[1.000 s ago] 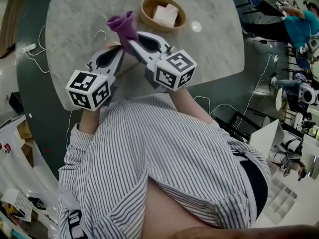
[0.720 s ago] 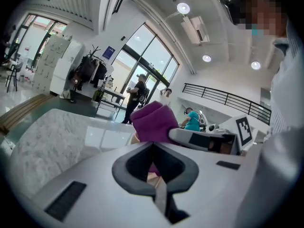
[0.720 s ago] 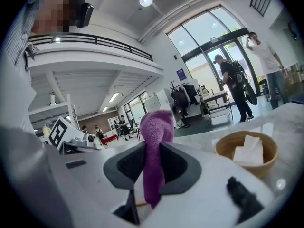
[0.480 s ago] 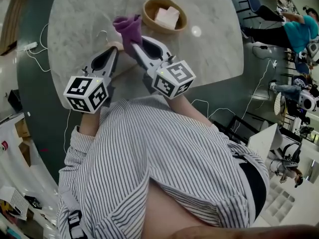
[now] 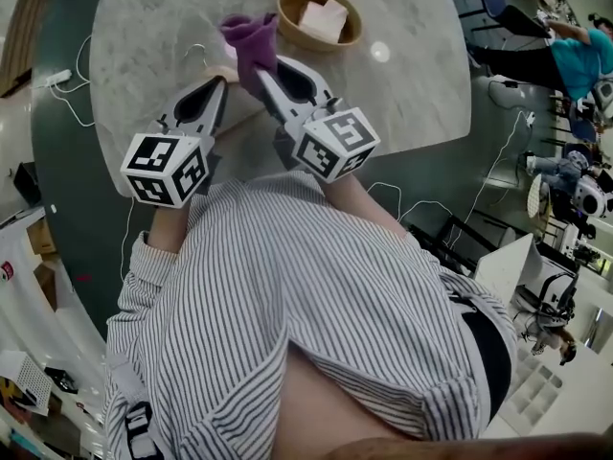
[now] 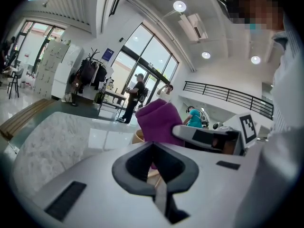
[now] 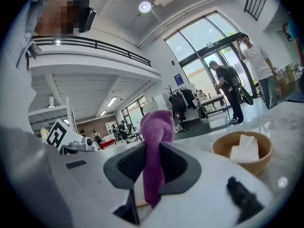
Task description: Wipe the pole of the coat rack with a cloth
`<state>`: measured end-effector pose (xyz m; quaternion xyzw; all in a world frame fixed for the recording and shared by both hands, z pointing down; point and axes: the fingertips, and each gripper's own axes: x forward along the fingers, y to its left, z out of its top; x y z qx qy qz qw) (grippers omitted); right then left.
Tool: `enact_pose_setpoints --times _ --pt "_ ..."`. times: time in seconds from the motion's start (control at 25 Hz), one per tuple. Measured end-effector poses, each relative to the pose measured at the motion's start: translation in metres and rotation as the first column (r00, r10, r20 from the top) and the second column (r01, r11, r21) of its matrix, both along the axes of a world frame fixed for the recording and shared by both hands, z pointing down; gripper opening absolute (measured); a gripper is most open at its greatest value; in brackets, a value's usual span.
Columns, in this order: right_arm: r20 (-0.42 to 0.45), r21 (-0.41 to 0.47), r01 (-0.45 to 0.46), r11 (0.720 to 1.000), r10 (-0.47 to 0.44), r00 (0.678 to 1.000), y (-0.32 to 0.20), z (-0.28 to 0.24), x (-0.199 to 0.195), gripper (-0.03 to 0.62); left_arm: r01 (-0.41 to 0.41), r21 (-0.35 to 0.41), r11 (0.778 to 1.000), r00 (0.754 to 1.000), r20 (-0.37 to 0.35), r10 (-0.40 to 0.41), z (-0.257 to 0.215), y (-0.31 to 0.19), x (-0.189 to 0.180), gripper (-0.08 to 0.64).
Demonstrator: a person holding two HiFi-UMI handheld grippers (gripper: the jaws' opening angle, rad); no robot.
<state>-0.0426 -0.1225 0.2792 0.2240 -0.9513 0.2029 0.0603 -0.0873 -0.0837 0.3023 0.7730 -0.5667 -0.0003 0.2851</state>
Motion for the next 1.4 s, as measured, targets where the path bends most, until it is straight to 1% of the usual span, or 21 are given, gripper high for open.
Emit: enact_pose_setpoints --times 0.48,0.88,1.4 --pt "-0.037 0.018 0.022 1.0 -0.021 0.999 0.007 0.005 -0.002 0.083 -0.011 -0.006 1.0 1.0 0.001 0.011 0.003 0.002 0.002 0.011" --pt "-0.054 0.031 0.044 0.999 -0.043 0.998 0.009 0.005 -0.005 0.083 -0.005 -0.009 1.0 1.0 -0.002 0.004 0.003 0.001 0.001 0.012" --pt "-0.067 0.026 0.039 0.999 -0.037 0.997 0.011 0.01 -0.003 0.083 0.001 -0.01 1.0 1.0 0.001 -0.001 0.004 0.004 0.001 0.011"
